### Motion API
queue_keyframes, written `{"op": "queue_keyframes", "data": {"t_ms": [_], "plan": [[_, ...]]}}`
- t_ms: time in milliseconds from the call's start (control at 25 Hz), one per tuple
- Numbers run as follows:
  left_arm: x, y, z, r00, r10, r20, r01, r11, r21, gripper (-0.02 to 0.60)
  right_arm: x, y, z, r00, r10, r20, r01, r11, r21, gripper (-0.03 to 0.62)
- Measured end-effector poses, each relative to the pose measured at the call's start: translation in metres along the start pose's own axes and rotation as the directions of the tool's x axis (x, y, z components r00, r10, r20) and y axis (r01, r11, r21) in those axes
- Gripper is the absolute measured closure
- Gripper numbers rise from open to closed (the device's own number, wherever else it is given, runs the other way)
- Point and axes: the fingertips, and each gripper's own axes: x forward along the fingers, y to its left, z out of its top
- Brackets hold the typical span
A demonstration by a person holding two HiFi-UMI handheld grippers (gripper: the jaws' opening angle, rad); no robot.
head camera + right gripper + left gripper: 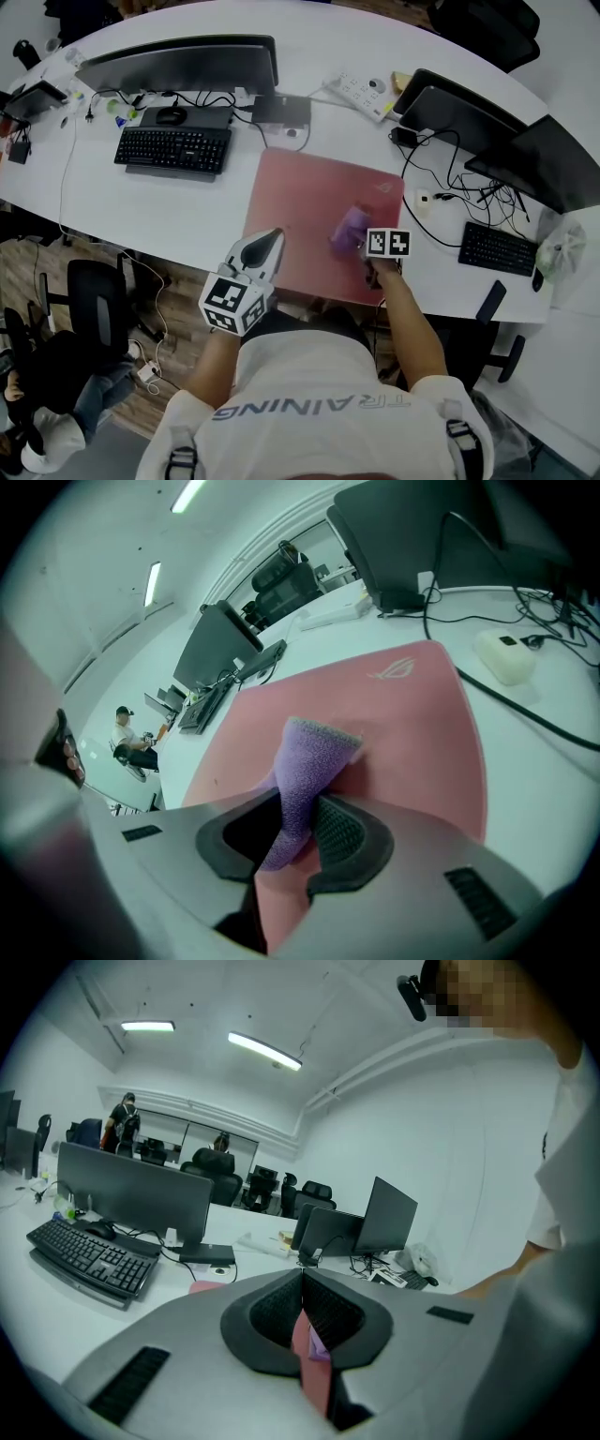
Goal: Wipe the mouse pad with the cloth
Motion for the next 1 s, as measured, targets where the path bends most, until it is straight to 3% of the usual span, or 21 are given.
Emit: {"op": "queue_keyframes", "data": {"t_ms": [520,1000], "plan": [[0.026,-0.052,-0.005,1.000,-0.026,0.011,0.026,1.000,0.015,0.551,-0.058,-0.082,-0.013,0.998,-0.059,0.038,0.056,0.996,0.070,0.485],[0.023,-0.066,-0.007,1.000,-0.009,0.006,0.009,1.000,0.027,0.551,-0.098,-0.130,-0.027,0.990,-0.127,0.064,0.118,0.985,0.127,0.484]]}}
